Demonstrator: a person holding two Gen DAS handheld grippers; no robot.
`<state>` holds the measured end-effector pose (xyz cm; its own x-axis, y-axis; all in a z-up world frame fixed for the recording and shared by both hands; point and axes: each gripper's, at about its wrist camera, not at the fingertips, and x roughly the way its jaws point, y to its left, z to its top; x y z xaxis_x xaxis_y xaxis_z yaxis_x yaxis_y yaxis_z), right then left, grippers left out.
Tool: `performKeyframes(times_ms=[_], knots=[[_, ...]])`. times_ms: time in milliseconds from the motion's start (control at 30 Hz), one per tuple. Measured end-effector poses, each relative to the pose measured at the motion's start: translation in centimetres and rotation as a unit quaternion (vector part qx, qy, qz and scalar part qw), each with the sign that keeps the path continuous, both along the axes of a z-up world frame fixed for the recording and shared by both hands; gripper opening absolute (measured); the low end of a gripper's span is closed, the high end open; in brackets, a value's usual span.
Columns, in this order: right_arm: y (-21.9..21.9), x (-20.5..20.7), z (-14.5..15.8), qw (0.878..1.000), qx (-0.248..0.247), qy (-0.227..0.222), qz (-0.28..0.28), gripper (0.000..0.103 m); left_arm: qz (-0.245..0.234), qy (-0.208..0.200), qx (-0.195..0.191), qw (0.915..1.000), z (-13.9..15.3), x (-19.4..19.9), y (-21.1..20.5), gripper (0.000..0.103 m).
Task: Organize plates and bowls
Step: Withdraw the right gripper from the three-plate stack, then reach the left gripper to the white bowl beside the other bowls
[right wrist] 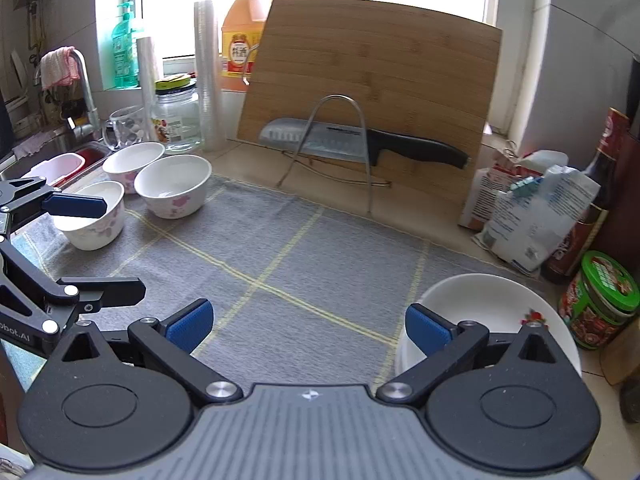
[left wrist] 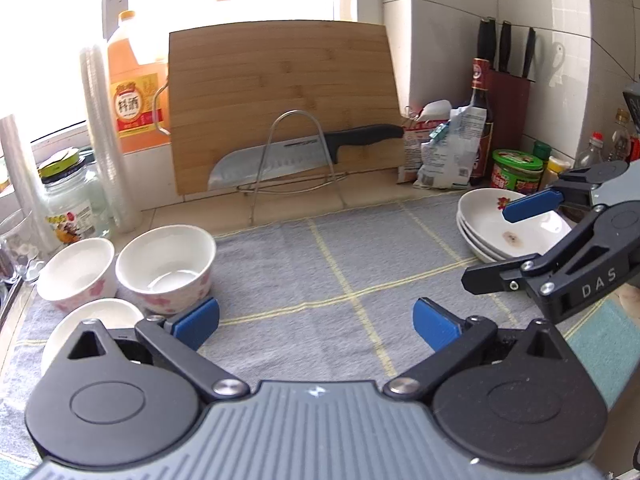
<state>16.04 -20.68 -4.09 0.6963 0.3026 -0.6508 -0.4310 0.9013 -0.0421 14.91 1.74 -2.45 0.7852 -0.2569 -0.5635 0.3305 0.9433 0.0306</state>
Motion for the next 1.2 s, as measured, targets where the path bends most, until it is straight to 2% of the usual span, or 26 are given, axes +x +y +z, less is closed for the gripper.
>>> performKeyframes(times_ms=[333, 533, 900, 1200], knots=[[10.6, -0.1, -1.7, 0.999, -0.004, 0.024, 0.049, 0.103, 0.016, 0.014, 0.003, 0.9998, -0.8, 0.7, 8.6, 0.102], [15.3, -0.1, -2.2, 0.996, -0.007, 0.019, 0.084, 0.103, 0.030, 0.021, 0.005, 0.9993, -1.2, 1.7, 12.7, 0.102], [20.9, 0.5, -3.5, 0.992, -0.019, 0.014, 0.128, 0.103, 0.026, 0.038, 0.010, 0.9989, -1.6, 4.2, 16.8, 0.102], [24.3, 1.3, -4.2, 0.988, -0.023, -0.002, 0.155, 0.103, 0.008, 0.077, 0.010, 0.9969, -2.8, 7.4, 18.0, 0.100]])
